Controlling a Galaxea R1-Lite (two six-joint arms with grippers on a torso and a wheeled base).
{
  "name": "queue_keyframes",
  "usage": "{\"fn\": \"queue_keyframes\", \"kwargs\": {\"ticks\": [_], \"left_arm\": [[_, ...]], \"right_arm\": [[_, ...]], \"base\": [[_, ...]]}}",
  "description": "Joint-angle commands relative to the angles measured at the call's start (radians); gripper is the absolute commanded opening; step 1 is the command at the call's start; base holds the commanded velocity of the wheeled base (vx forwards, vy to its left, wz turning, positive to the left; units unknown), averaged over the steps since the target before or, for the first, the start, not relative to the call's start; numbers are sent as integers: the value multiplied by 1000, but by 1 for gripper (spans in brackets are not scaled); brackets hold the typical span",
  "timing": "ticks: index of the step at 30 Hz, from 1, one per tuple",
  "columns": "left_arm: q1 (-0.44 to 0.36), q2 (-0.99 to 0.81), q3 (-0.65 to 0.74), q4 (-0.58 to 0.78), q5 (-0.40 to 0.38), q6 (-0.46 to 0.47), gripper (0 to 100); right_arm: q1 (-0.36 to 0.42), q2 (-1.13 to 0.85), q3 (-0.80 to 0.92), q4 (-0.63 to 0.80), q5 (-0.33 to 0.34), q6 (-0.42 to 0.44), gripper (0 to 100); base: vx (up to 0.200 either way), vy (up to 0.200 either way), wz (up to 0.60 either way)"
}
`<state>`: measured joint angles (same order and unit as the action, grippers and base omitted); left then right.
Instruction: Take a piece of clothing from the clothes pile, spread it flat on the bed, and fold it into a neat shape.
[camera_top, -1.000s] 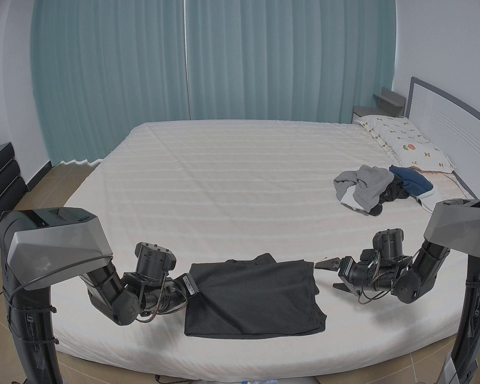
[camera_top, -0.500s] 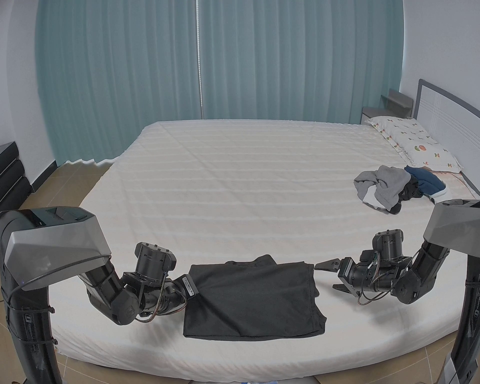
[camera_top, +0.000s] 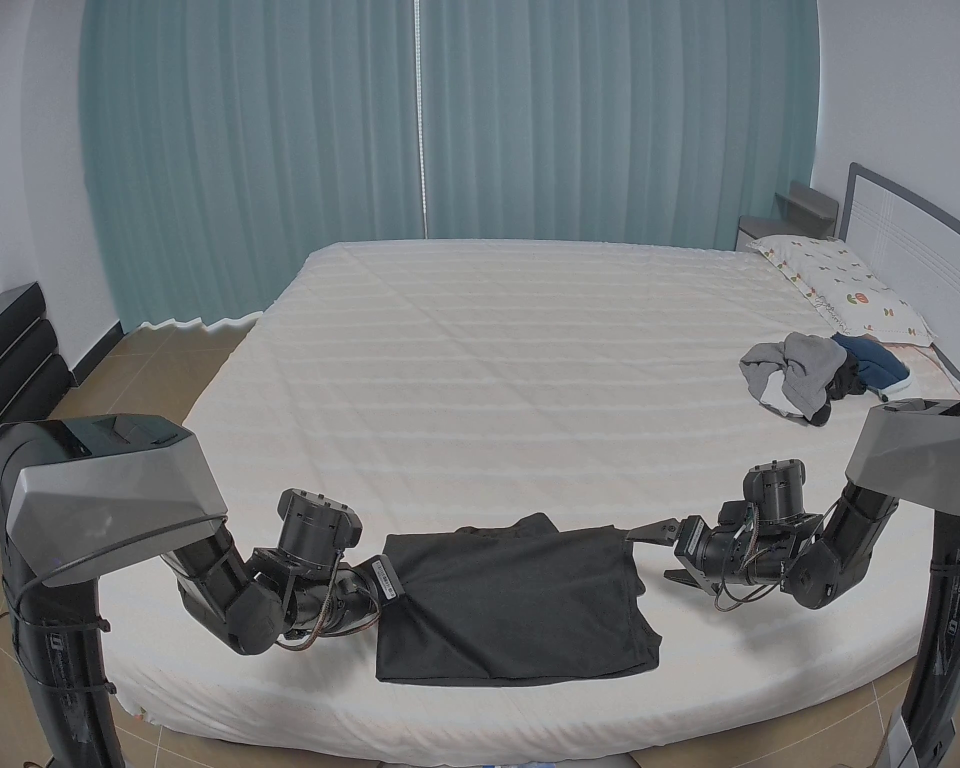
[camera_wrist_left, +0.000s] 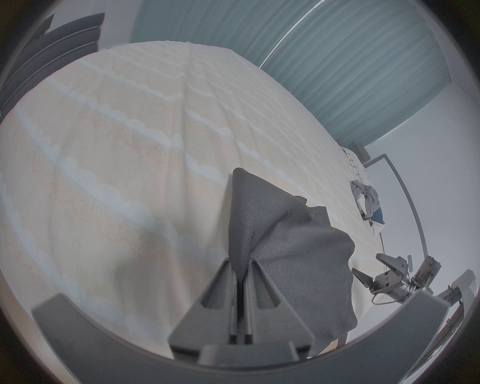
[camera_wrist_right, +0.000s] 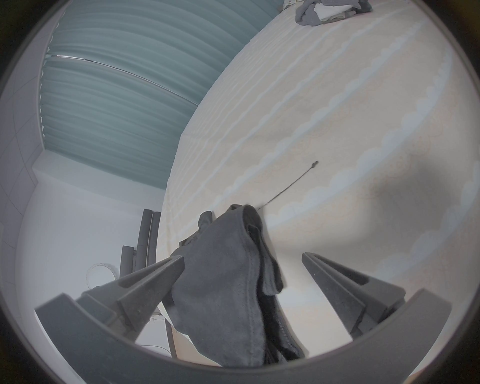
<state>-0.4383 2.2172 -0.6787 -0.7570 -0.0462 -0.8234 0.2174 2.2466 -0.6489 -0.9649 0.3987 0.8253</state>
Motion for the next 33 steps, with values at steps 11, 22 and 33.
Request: {"fn": "queue_keyframes", "kwargs": {"ticks": [11,22,33], "left_arm": [[-23,-28,15,51,-1,-5,100],[30,-64,-8,70,-11,-33,100],[158,-344,113,54,-3,-16,100]], "right_arm": [[0,1,0,0,0,0,100],[-9,-18,5,0,-6,-6,100],[-9,-292,61,110,-97,-29,100]], "base": [[0,0,0],[0,0,0],[0,0,0]]}}
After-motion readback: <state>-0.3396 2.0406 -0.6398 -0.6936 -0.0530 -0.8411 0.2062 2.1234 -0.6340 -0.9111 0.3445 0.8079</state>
